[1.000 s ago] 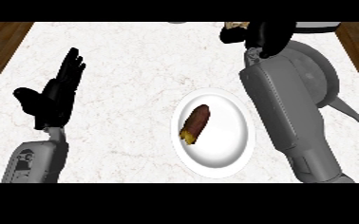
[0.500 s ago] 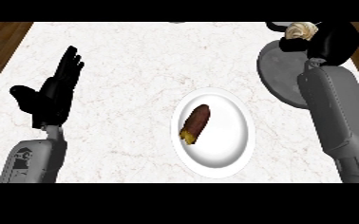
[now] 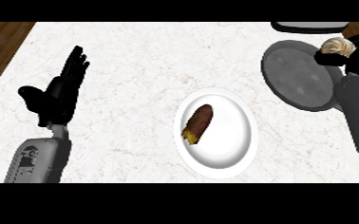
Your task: Pick the cupcake from the plate and place it in the pan
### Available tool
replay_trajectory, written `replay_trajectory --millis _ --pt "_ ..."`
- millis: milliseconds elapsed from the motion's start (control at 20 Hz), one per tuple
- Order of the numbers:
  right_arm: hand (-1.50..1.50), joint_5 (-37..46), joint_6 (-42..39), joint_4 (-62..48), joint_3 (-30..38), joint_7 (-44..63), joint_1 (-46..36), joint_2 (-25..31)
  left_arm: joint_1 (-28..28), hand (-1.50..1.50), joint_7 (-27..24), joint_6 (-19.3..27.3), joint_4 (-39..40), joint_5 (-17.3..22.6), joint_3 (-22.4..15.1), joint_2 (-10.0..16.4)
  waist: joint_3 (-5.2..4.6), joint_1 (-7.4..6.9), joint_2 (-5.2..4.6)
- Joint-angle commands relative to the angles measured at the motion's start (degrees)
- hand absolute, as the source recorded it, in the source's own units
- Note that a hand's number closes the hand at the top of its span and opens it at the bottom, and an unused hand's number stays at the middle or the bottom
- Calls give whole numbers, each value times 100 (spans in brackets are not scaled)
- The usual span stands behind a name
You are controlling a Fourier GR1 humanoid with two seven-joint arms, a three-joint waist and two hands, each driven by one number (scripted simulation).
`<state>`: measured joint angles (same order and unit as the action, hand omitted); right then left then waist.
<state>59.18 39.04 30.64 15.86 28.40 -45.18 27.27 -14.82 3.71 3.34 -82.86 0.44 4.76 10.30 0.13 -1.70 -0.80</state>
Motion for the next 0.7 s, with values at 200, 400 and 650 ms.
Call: replay_trajectory --millis 200,400,650 --pt "-150 -1568 -482 -857 1099 -1349 -60 -56 0 0 55 -42 -75 68 52 20 22 -100 -28" --pt "-150 -2307 -1131 -1005 1611 -2356 67 -17 7 0 46 8 -140 31 49 7 24 -92 -36" --pt "-150 -2298 -375 -1381 1695 -2972 -45 -237 -112 0 110 74 -108 -98 -64 -61 13 -119 -37"
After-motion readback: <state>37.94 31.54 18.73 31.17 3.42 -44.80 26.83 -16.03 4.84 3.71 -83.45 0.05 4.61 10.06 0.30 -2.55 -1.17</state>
